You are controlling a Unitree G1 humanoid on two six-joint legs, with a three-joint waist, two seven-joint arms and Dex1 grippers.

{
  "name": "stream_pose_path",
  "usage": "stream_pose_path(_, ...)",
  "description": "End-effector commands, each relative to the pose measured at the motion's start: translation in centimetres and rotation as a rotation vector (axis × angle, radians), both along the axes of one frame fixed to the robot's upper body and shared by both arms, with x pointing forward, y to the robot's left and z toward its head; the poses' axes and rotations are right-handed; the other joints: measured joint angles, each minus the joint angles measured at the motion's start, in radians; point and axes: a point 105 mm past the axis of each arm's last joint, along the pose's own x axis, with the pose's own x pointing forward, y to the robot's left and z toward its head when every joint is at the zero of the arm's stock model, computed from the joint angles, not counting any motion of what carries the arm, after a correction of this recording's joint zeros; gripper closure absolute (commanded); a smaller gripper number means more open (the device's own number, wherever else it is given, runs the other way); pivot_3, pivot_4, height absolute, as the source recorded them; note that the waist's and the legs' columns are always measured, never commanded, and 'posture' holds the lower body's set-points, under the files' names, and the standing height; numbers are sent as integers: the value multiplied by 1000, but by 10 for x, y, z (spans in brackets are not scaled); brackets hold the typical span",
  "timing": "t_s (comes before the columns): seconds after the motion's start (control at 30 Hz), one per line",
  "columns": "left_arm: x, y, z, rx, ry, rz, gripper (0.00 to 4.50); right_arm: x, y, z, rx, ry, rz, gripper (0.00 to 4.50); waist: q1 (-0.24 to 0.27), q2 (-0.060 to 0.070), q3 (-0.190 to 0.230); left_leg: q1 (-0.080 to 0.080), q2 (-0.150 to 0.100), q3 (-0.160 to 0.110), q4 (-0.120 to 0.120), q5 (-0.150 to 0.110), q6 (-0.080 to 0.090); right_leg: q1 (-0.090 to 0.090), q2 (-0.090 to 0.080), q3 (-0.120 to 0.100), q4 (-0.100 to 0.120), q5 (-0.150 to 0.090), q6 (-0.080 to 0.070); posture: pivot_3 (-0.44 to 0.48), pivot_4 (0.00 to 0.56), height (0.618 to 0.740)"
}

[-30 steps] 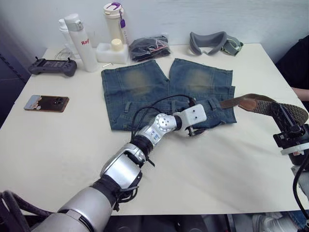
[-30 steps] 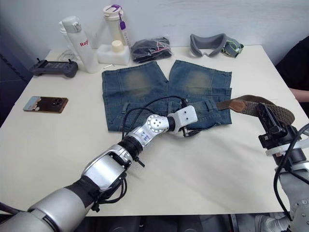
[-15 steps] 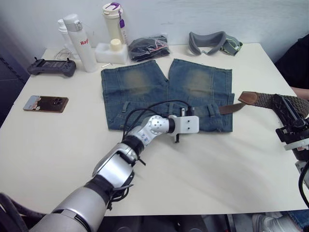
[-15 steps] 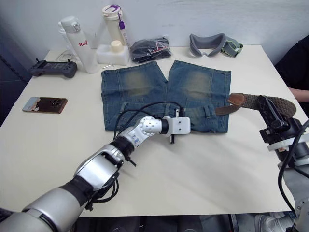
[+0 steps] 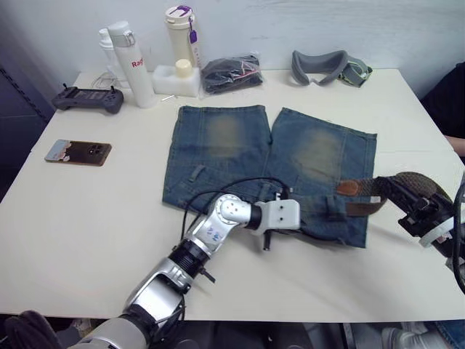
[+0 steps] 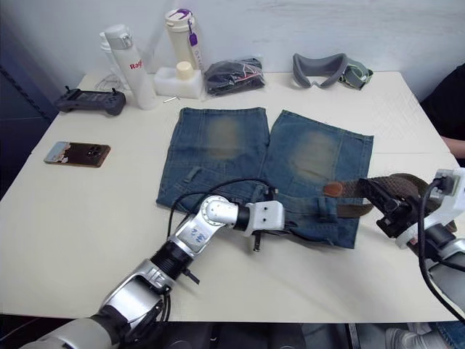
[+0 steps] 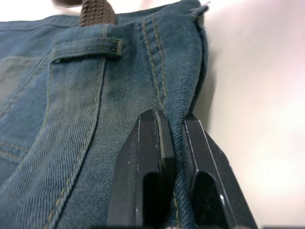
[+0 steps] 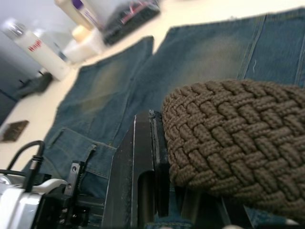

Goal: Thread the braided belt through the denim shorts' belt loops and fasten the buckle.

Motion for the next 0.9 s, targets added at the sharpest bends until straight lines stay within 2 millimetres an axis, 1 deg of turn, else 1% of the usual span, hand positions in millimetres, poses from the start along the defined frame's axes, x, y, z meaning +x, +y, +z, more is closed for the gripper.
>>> stream_pose_path(0.03, -18, -13, 16, -33, 28, -78, 4435, -1, -9, 5, -15, 5, -34, 4500, -1, 0, 0, 0, 0, 0, 0, 0, 0, 0, 0, 0, 0, 0, 0, 0, 150, 740)
stream_pose_path(0.1, -20, -8, 12, 8, 44, -86, 3568, 0, -11, 5, -31, 14, -40, 4500, -2, 0, 0, 0, 0, 0, 0, 0, 0, 0, 0, 0, 0, 0, 0, 0, 150, 740)
stream_pose_path(0.13, -20, -4, 12, 22, 70, -89, 3237, 0, -11, 4, -41, 18, -39, 4500, -5, 0, 0, 0, 0, 0, 0, 0, 0, 0, 0, 0, 0, 0, 0, 0, 150, 740)
stream_pose_path(0.2, -16, 8, 15, 36, 105, -67, 2254, 0, -13, 4, -57, 28, -39, 4500, -13, 0, 0, 0, 0, 0, 0, 0, 0, 0, 0, 0, 0, 0, 0, 0, 150, 740)
stream_pose_path(0.27, -10, 19, 24, 18, 168, -36, 1400, 1, -16, 4, -75, 37, -42, 4500, -15, 0, 0, 1, 1, 0, 0, 0, 0, 0, 1, 1, 0, 0, 0, 0, 150, 740)
stream_pose_path(0.33, -3, 31, 40, -17, 235, -2, 386, 1, -20, 4, -95, 50, -44, 4500, -14, 0, 0, 1, 1, 0, 0, 0, 1, 0, 1, 0, 1, 0, -1, 0, 150, 740)
stream_pose_path(0.37, 1, 36, 49, -43, 263, 17, 30, 1, -21, 4, -106, 58, -44, 4500, -14, 0, 0, 1, 1, 0, 0, 1, 1, 0, 1, 0, 1, 0, -1, 0, 150, 740)
stream_pose_path(0.47, 6, 48, 76, -125, 335, 44, 30, 1, -25, -1, -126, 92, -42, 4500, -13, 0, 0, 0, 1, 0, 0, 1, 1, 0, 1, 0, 1, 0, -1, 0, 150, 740)
stream_pose_path(0.6, 18, 65, 107, -221, 335, 116, 30, 1, -25, -15, -141, 140, -32, 4500, -12, 0, 0, 0, 1, 0, 0, 1, 1, 0, 0, 0, 0, 0, -1, 0, 150, 740)
stream_pose_path(0.67, 24, 72, 122, -280, 361, 148, 30, 3, -25, -22, -137, 157, -31, 4500, -13, 0, 0, 0, 1, 0, 0, 1, 1, 0, 0, 0, 0, 0, -1, 0, 150, 740)
stream_pose_path(0.73, 25, 79, 128, -291, 365, 164, 30, 5, -26, -30, -139, 178, -30, 4500, -13, 0, 0, 0, 1, 0, 0, 1, 0, 0, 1, 0, 0, 0, -1, 0, 150, 740)
stream_pose_path(0.77, 26, 84, 127, -279, 356, 176, 30, 6, -26, -35, -143, 189, -30, 4500, -15, 0, 0, 0, 1, 0, 0, 1, 0, 0, 1, 0, 0, 0, -1, 0, 150, 740)
stream_pose_path(0.83, 28, 92, 126, -270, 361, 197, 30, 10, -25, -37, -124, 173, -28, 4500, -17, 0, 0, 1, 1, 0, 0, 1, 0, 0, 1, 0, 0, 0, -1, 0, 150, 740)
stream_pose_path(0.9, 29, 101, 120, -252, 371, 228, 30, 13, -18, -42, -102, 181, -8, 4500, -19, 0, 0, 1, 1, 0, -1, 1, 0, -1, 2, 0, 1, 0, -1, 0, 150, 740)
